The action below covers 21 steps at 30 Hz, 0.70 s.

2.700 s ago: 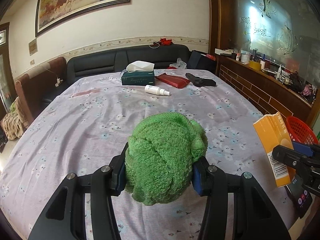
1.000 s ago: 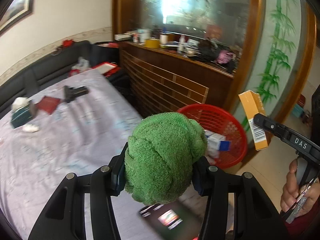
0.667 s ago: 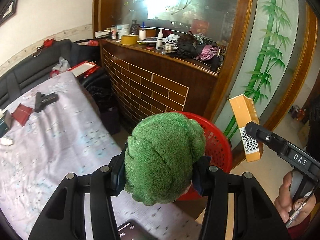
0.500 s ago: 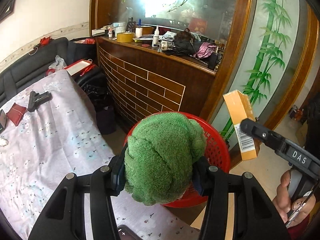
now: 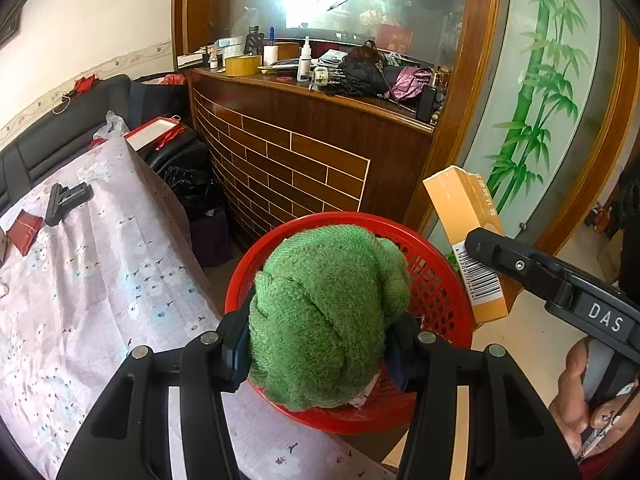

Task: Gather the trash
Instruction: 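Carry the green towel and orange box to the red wastebasket, then open both grippers over the wastebasket to drop towel and box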

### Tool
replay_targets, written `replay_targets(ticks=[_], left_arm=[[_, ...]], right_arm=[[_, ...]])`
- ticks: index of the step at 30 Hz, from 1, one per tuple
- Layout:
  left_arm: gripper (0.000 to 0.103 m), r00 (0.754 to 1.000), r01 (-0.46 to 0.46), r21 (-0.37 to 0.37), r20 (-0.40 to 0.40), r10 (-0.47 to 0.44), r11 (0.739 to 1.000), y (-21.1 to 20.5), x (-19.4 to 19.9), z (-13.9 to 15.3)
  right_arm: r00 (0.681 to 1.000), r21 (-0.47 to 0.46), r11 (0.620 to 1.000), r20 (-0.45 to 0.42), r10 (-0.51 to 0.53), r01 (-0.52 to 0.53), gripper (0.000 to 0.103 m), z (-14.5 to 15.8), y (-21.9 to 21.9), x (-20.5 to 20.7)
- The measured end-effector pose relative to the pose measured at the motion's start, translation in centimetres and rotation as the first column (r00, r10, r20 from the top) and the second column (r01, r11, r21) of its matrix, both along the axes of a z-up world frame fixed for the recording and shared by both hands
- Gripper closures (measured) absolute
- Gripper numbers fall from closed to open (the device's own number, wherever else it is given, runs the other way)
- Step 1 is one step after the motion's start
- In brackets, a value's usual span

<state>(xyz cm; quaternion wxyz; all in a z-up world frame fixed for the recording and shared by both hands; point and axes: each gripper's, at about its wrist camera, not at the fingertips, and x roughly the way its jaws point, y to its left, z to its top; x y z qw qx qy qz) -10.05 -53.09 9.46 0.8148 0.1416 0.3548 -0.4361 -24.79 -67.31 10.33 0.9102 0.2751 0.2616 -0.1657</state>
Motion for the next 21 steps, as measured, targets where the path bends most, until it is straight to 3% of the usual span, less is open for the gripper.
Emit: replay_targets(ticks=[15,21], left_arm=[[0.051,1.000,0.010,0.026,-0.001,-0.010,1.000,-1.0,0.4,-1.6],[0.039,1.000,0.007,0.023,0.006,-0.007,1.000,-1.5,1.0,-2.2]], right_arm=[[1.000,-0.001,1.000,-0.019,-0.001,0.001,0.049,-0.5,-0.6,1.0],[0.997,0.001,1.000,-0.070,0.008,-0.008,0.047,-1.7,-1.4,3.0]])
